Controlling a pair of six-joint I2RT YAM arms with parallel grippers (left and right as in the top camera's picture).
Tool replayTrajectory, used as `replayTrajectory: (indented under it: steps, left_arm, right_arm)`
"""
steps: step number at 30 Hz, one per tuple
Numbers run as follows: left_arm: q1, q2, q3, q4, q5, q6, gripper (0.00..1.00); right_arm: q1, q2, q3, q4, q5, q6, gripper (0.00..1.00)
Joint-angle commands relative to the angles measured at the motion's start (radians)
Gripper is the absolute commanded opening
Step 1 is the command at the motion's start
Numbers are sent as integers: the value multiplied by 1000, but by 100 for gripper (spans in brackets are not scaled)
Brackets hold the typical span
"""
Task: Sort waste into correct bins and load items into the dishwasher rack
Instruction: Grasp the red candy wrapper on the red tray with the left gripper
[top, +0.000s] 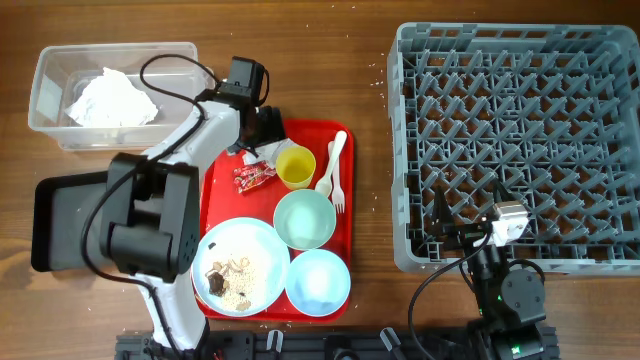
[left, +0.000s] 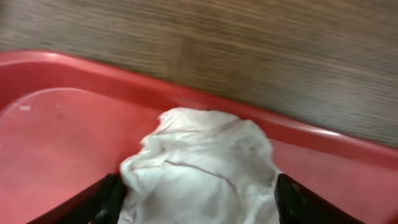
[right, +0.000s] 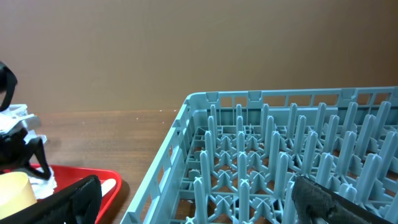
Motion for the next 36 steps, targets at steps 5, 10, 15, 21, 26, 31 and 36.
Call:
replayTrajectory:
  steps: [5,10,15,21,26,31,36]
  left_arm:
    - [-8,-12,23,-53,-48,6,4]
    - [6,-246,71,-18,-314,-45,4]
    - [136,-350,71,125,-464,-49,4]
    - [384,-312,71,168,-456,-182,17]
    - [444,-269,71,137,-206,-166,93]
    - [309,-322,71,-39,267,23,88]
    - [84,-260,3,-252,181,-61,87]
  right_arm:
    - [-5,-6,-1,5,6,-7,100]
    - [-5,-6,-1,5,6,-7,100]
    - [-5,-6,-1,5,6,-8,100]
    - [-5,-6,-1,5,6,-7,100]
    - [-5,-6,-1,5,6,-7,100]
    - [-5,-6,-1,5,6,-7,100]
    - [-5,-6,-1,5,6,-8,100]
